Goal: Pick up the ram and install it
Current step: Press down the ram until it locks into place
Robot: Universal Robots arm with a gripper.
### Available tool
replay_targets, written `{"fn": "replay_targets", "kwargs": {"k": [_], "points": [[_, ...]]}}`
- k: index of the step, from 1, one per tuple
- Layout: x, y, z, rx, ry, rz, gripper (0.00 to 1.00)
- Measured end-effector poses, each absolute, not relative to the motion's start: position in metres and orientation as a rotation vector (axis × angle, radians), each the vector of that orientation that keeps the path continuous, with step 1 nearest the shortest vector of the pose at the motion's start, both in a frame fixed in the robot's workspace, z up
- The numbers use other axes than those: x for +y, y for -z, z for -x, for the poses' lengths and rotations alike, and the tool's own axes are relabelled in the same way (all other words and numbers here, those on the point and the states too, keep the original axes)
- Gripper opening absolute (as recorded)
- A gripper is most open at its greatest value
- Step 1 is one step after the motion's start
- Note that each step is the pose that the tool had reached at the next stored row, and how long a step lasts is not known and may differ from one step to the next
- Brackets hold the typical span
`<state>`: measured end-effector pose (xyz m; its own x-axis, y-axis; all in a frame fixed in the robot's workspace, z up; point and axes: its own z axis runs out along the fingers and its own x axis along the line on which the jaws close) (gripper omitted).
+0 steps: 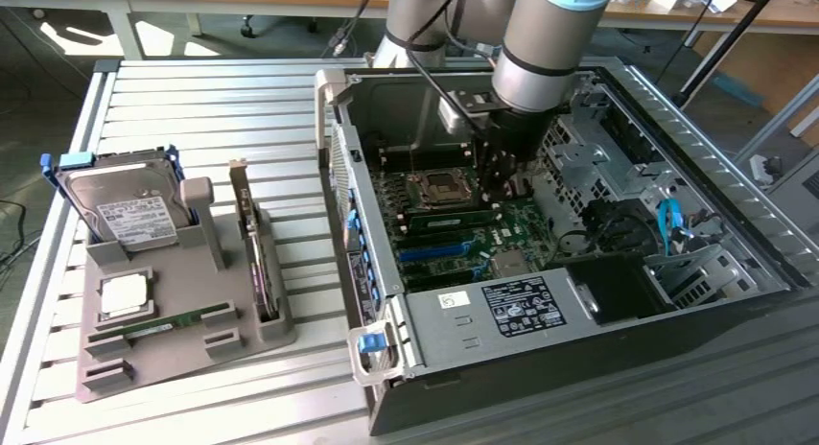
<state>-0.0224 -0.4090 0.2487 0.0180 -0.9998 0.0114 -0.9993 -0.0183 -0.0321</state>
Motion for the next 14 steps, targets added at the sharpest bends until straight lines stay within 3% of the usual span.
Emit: {"fn": "replay_targets", "kwargs": {"k": [8,14], "points": [[-0.408,-0.245,0.062,2.185,0.063,2.225,0.11],[-0.408,-0.227,0.062,2.186,0.064,2.226,0.11]]}}
